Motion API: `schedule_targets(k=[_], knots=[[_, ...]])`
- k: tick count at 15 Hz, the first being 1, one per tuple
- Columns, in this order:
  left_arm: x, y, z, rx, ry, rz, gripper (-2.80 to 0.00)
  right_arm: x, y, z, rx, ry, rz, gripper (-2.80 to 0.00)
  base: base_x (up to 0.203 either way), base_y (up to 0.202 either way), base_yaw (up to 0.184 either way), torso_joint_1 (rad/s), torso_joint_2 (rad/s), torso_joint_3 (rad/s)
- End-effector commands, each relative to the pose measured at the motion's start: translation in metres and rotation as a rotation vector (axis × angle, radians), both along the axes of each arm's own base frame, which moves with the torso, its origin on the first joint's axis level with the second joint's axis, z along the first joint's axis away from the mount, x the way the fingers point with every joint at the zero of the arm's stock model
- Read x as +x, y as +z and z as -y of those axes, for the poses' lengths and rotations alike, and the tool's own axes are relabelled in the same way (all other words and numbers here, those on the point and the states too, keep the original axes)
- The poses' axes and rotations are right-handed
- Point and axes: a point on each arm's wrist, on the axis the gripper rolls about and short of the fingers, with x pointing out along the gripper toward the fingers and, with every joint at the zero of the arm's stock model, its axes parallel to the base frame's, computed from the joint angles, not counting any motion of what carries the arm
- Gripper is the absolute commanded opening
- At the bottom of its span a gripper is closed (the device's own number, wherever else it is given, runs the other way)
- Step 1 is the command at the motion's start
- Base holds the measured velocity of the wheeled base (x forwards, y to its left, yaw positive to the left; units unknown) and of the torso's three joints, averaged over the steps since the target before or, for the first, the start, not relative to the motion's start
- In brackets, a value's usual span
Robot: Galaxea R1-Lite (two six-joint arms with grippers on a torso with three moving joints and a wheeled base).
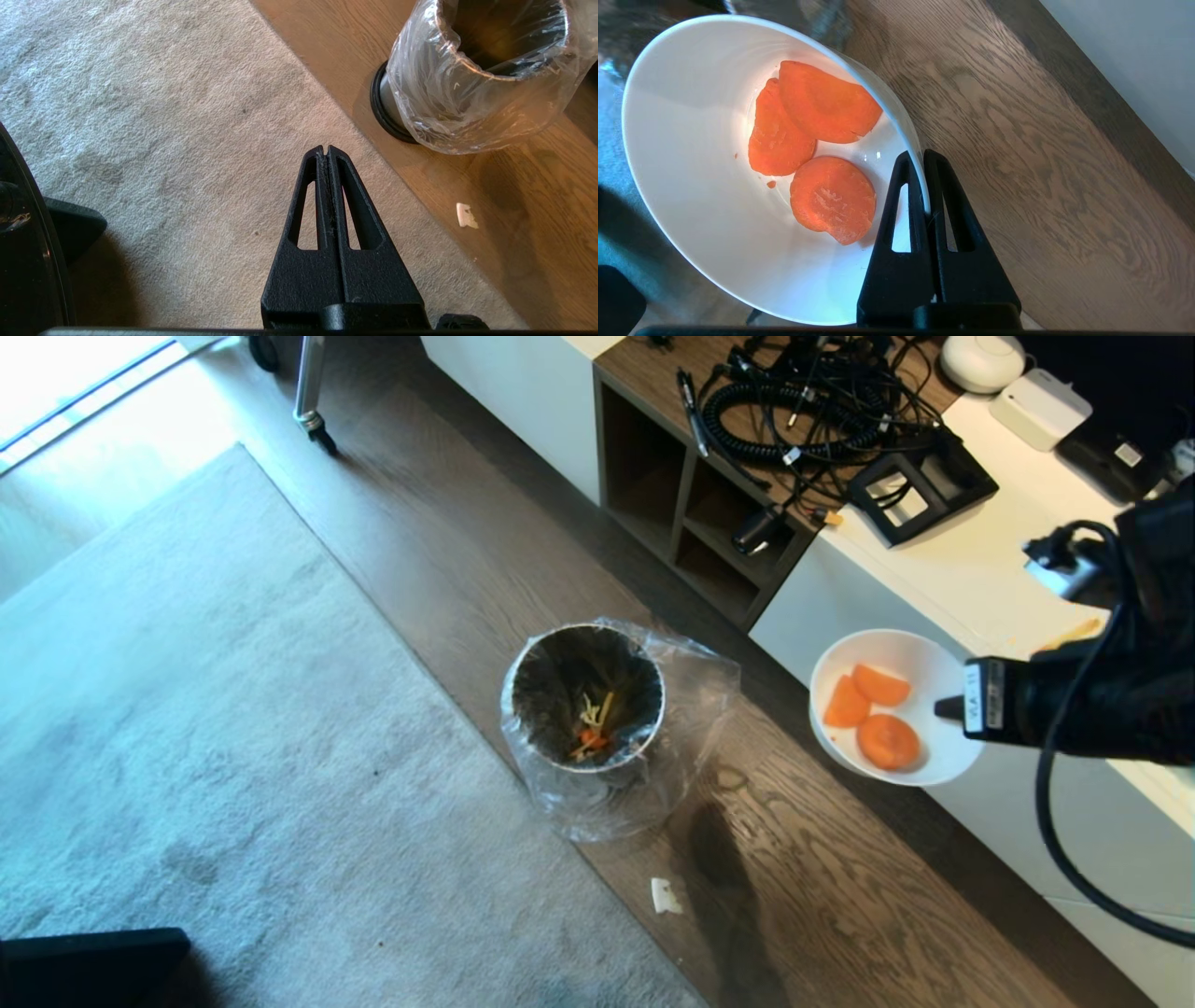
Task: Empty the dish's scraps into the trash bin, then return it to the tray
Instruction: Move the bowl over the trash can, then pour the leftover food from the bowl into the trash can
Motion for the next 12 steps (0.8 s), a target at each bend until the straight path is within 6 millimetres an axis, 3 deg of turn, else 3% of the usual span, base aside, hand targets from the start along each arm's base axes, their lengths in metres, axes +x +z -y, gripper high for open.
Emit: schedule_targets(k=[1, 6, 12], knots=[[0.0, 0.0, 0.0, -0.001, 0.001, 0.001, -2.8, 0.028, 0.003, -0.04, -0.01, 0.073, 0.004, -2.8, 0.0, 0.0, 0.0, 0.0, 0.0, 0.0], [0.0, 0.0, 0.0, -0.001, 0.001, 0.001, -2.8, 0.055, 0.0, -0.107, -0.052, 0.124, 0.097, -2.8, 0.0, 0.0, 0.0, 0.0, 0.0, 0.0], [0.0, 0.0, 0.0, -0.001, 0.001, 0.001, -2.8, 0.077, -0.009, -0.142, -0.12, 0.145, 0.289, -2.8, 0.0, 0.0, 0.0, 0.0, 0.0, 0.0]])
